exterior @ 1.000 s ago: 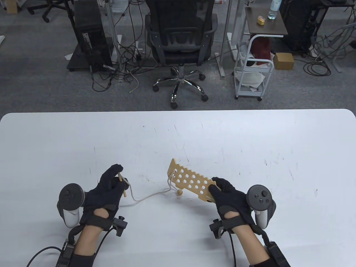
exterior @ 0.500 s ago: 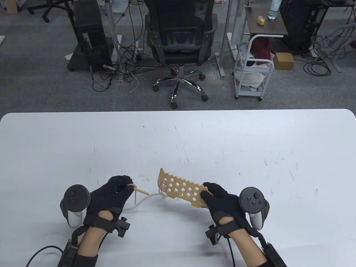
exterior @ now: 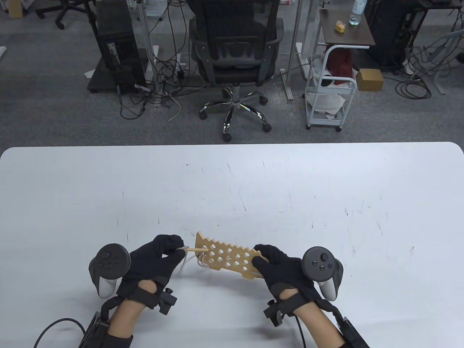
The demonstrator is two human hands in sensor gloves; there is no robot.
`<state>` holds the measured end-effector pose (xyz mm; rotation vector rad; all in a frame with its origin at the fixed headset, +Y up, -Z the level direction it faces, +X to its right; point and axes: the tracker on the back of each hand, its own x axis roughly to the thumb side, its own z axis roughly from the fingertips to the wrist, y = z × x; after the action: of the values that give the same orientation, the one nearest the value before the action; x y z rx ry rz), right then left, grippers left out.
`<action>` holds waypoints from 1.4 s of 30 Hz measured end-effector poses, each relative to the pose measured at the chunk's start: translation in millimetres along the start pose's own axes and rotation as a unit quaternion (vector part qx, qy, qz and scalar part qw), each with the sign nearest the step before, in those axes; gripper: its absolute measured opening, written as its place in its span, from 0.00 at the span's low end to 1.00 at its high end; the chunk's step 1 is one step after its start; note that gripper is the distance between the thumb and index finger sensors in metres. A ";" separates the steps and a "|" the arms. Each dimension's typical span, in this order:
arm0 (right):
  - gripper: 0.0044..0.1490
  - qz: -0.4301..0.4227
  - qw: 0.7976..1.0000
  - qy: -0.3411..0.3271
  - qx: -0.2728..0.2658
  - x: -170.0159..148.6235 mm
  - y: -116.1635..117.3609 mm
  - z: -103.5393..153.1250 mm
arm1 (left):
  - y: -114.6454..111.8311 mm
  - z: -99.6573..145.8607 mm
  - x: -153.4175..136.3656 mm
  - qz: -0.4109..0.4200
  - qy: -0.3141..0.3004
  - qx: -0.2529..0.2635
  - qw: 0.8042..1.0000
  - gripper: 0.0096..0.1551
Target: Thread rope through all holes on crocodile lacing toy
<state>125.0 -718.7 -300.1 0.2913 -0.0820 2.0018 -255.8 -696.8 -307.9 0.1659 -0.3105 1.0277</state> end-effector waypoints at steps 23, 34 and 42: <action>0.30 0.003 1.000 -0.017 -0.008 4.1 3.5 3.3 | -4.6 4.9 17.4 -0.051 -0.058 0.024 0.997 0.24; 0.30 0.004 1.000 -0.023 -0.006 5.7 4.7 4.3 | -10.8 5.8 16.6 -0.040 -0.052 0.007 0.998 0.23; 0.30 0.008 1.000 -0.029 -0.003 6.9 6.0 4.8 | -14.2 4.3 15.1 -0.027 -0.045 -0.017 0.998 0.23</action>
<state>117.5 -716.1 -293.3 0.3446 -0.1279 2.0097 -237.2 -693.0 -298.8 0.1892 -0.4028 0.9632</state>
